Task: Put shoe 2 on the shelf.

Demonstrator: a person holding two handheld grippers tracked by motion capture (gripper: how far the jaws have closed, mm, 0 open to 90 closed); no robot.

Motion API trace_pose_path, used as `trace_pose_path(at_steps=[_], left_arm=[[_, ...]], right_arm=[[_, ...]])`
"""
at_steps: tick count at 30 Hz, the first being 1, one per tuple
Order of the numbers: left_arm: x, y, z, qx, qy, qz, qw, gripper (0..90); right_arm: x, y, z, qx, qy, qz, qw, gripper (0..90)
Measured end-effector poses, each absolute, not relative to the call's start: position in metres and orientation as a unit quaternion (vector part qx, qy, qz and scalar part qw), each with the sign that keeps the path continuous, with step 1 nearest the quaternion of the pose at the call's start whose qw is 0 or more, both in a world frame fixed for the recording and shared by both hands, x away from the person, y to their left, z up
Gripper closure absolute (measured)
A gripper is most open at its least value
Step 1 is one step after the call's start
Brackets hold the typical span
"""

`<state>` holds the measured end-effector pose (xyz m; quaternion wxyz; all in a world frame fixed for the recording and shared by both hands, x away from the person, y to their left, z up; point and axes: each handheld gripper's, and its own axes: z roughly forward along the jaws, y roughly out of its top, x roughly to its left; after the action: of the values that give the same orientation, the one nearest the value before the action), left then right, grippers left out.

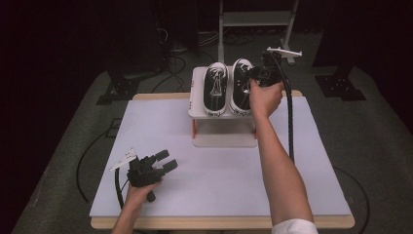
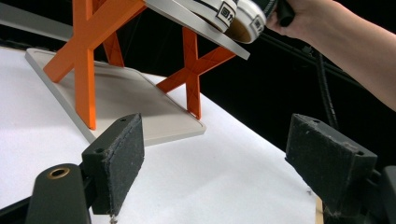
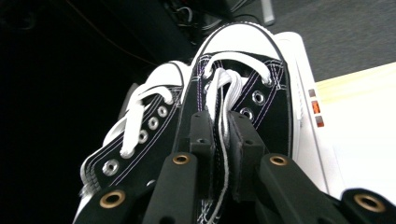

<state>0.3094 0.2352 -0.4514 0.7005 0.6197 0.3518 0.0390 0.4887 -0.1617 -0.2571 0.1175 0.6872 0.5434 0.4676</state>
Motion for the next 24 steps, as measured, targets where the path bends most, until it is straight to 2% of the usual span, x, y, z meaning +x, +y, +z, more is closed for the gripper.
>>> trace_pose_path(at_steps=[12,24], left_arm=[[0.309,0.234,-0.451,0.624,0.347,0.039,0.699,18.8],[0.306,0.233,-0.451,0.626,0.347,0.041,0.697,18.7]], right_arm=[[0.497,-0.14,-0.26,0.689,0.557,0.439,0.151,79.0],[0.481,-0.167,-0.258,0.642,0.563,0.51,0.105,62.2]])
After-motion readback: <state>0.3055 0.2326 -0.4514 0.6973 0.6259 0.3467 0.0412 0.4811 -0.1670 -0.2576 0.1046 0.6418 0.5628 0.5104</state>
